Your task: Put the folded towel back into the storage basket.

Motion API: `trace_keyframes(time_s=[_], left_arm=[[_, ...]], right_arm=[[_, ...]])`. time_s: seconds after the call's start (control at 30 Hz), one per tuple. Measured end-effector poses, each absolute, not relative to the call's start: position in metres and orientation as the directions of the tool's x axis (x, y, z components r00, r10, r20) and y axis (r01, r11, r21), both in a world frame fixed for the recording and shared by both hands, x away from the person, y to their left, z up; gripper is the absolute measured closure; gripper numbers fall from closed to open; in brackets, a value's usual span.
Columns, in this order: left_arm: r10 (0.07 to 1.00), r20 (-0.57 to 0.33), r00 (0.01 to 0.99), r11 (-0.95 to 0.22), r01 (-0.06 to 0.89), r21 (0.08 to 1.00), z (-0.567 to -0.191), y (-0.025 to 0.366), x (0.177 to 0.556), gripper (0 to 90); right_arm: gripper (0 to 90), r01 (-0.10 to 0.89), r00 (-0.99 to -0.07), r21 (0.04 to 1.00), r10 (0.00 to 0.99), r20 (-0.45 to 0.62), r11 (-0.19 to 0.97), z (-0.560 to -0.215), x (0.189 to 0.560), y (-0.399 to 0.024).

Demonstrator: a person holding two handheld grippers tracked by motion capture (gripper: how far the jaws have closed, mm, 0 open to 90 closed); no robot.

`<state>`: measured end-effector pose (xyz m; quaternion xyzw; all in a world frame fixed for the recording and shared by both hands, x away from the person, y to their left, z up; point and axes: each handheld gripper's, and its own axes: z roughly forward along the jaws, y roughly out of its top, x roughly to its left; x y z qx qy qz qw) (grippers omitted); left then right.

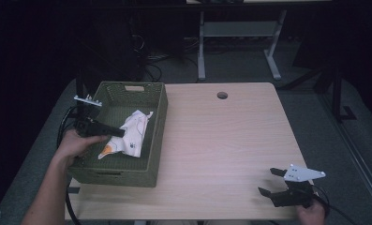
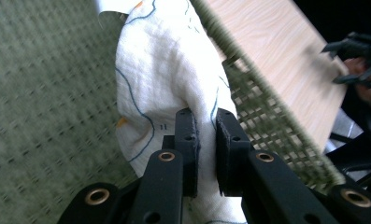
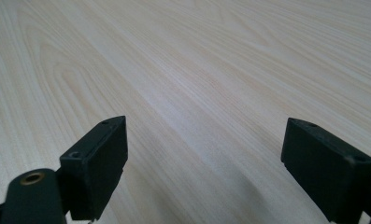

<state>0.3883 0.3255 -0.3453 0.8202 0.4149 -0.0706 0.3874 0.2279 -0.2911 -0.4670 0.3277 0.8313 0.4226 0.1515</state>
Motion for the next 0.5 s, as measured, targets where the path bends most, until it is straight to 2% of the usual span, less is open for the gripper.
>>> trace_keyframes(time_s=[0.2,0.3,0.33,0.4,0.5], left_arm=[[0.624,-0.421,0.659,-0.394,0.730,0.558,-0.350,0.324,0.397,82.0],[0.622,-0.384,0.682,-0.435,0.709,0.555,-0.349,0.323,0.403,81.6],[0.644,-0.357,0.677,-0.429,0.705,0.565,-0.347,0.324,0.406,78.6],[0.670,-0.353,0.653,-0.399,0.717,0.571,-0.345,0.326,0.410,63.6],[0.681,-0.336,0.650,-0.401,0.715,0.573,-0.342,0.324,0.412,60.7]], right_arm=[[14.1,0.425,-0.734,0.799,0.678,0.030,0.425,-0.467,0.228,-0.293],[14.1,0.431,-0.731,0.800,0.682,0.039,0.417,-0.468,0.229,-0.295],[14.1,0.433,-0.729,0.801,0.684,0.042,0.413,-0.468,0.229,-0.296],[14.1,0.435,-0.727,0.805,0.685,0.049,0.404,-0.468,0.229,-0.297],[14.1,0.439,-0.724,0.804,0.688,0.052,0.402,-0.468,0.229,-0.297]])
